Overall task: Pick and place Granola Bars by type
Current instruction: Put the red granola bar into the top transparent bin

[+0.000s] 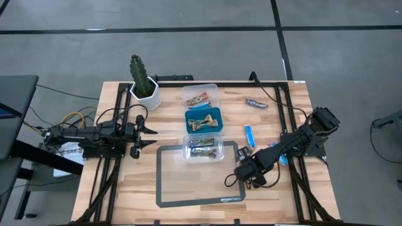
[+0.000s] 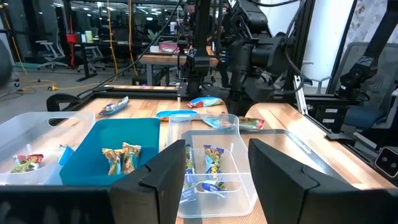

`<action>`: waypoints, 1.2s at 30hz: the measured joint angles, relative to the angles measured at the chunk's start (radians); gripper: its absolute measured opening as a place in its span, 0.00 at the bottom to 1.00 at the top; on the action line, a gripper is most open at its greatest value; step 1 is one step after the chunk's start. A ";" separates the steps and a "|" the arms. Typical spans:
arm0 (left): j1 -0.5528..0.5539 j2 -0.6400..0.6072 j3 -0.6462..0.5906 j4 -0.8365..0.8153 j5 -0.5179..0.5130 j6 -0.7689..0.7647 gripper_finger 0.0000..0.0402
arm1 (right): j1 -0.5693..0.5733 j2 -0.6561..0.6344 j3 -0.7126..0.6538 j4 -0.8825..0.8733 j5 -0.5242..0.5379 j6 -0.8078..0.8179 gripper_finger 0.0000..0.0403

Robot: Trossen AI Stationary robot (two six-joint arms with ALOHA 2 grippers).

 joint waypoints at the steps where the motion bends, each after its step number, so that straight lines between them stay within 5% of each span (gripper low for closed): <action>1: 0.000 0.000 0.000 0.000 0.000 -0.001 0.42 | 0.000 -0.009 0.000 0.014 -0.001 0.003 0.18; 19: 0.000 0.000 0.000 0.000 0.000 -0.006 0.42 | -0.074 -0.275 0.001 0.299 -0.007 0.053 0.18; 36: 0.000 0.000 0.000 0.000 0.000 -0.005 0.42 | -0.453 -0.308 0.001 0.676 0.003 -0.122 0.18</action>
